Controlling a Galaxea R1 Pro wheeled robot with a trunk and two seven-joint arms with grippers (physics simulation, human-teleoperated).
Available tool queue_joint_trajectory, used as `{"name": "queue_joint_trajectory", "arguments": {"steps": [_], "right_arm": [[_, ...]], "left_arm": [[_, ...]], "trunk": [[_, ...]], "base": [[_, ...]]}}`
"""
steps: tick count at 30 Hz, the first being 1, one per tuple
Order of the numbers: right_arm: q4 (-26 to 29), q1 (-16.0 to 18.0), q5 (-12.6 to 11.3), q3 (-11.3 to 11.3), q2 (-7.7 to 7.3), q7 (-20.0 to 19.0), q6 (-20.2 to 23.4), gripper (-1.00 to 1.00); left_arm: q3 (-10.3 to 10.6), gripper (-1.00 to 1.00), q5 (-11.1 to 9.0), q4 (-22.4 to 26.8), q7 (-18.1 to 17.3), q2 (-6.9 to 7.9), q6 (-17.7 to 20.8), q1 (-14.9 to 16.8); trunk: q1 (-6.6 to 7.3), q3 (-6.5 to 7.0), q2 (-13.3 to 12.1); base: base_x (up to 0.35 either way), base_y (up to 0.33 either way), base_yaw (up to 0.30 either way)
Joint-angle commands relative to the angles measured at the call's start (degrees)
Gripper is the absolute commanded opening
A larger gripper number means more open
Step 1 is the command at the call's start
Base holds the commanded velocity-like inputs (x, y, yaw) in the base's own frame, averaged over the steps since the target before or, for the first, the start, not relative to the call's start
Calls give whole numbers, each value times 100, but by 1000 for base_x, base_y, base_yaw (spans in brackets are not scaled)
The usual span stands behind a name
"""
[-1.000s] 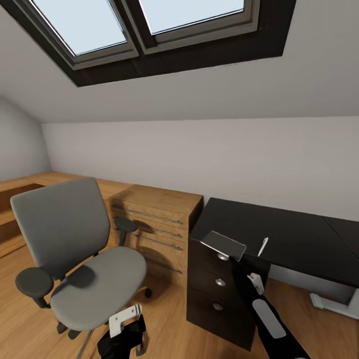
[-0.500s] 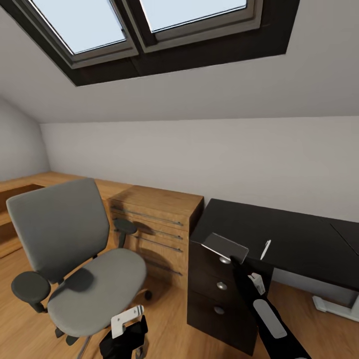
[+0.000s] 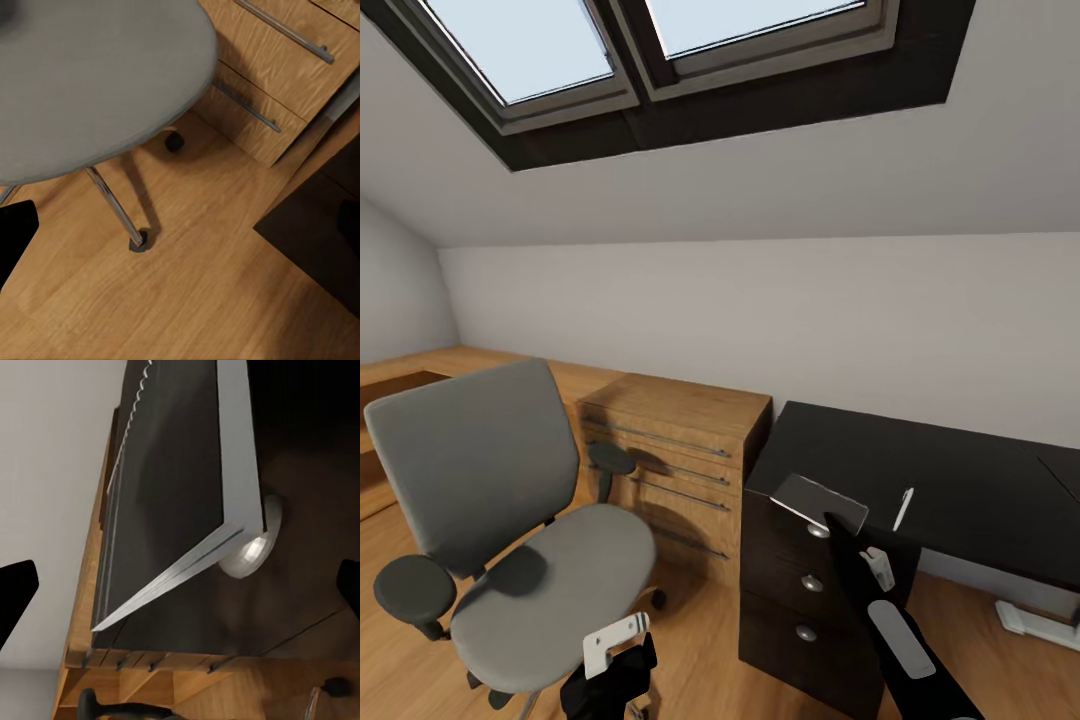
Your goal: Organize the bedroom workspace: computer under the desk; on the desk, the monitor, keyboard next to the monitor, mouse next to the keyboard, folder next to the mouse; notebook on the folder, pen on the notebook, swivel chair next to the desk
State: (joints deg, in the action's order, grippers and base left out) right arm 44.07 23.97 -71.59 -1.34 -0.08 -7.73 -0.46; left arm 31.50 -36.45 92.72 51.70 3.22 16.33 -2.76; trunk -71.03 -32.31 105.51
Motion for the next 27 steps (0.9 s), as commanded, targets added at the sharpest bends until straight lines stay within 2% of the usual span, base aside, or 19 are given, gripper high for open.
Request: {"name": "queue_joint_trajectory", "arguments": {"steps": [1,17,27], "right_arm": [[-4,3,-61,2,-1,-27,-5,100],[-4,3,-65,3,-9,-27,-15,100],[-4,3,-64,-2,-22,-21,-364,100]], "left_arm": [[8,100,-20,10,32,4,27,1],[14,100,-20,10,33,4,28,2],[14,100,-20,10,33,4,28,3]], "trunk": [[0,-5,2],[0,-5,2],[0,-5,2]], "base": [[27,11,0],[63,35,0],[3,2,0]]}}
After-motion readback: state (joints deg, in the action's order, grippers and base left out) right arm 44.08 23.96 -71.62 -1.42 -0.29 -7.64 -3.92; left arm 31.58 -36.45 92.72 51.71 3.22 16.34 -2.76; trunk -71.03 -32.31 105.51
